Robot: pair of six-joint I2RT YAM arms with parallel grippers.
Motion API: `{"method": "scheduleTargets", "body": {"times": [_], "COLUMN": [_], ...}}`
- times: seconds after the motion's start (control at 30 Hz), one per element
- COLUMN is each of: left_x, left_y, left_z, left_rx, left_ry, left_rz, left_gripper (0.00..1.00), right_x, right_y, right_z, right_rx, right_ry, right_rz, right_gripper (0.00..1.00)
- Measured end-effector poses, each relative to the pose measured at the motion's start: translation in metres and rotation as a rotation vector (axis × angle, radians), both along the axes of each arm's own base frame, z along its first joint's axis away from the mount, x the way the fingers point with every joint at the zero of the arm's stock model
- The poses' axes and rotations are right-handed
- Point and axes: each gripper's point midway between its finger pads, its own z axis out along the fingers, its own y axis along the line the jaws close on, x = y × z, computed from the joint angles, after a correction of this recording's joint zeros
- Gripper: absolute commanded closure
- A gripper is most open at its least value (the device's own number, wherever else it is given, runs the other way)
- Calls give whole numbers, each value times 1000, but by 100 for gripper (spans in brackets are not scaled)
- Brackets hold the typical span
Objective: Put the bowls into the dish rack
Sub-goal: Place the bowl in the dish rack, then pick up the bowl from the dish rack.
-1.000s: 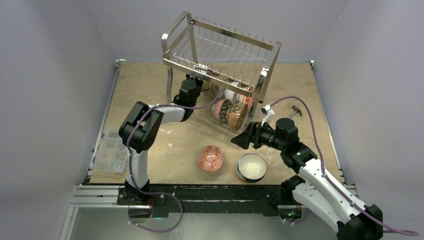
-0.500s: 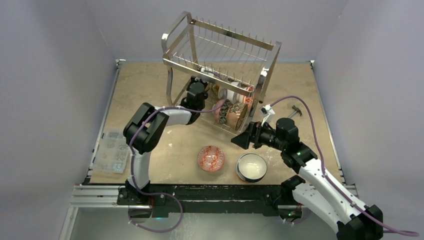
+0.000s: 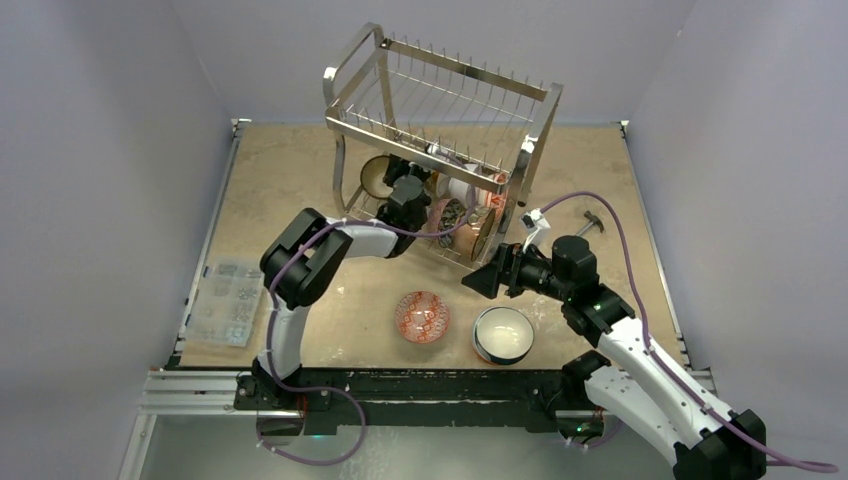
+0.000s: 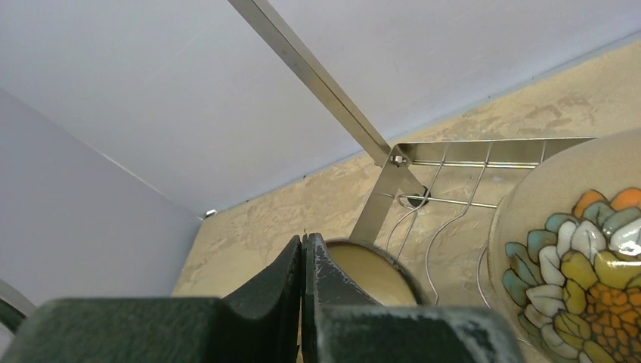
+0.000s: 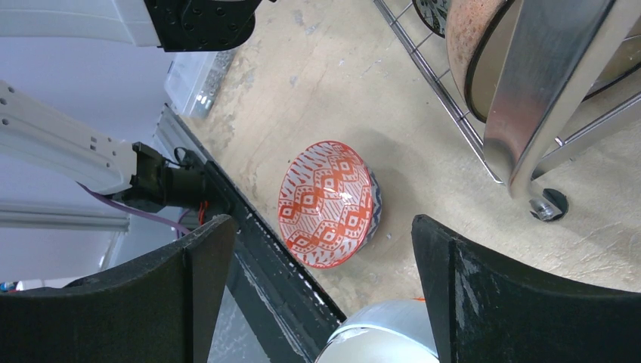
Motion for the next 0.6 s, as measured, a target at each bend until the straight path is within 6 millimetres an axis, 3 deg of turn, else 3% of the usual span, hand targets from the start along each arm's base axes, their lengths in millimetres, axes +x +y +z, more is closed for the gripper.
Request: {"method": "scheduleTargets", "body": {"times": [0.23,0.33,0.5,0.6], "left_x": [-14,-27,-61,-79], "left_y": [5,7,10,8], "left_z": [2,10,1,-1], "left_rx": [-62,-111,-278,-384], "left_ry": [72,143,246,301], "left_rz": [-22,-59,-128,-163], "left_gripper": [97,80,42,27], "right_x": [1,1,1,1], "right_y": [1,1,1,0], "right_z": [5,5,5,5], "right_rx": [5,5,5,4], "right_ry": [-10,-10,-10,-10], "right_rz": [0,0,0,-1], "right_gripper": [10,10,10,10]}}
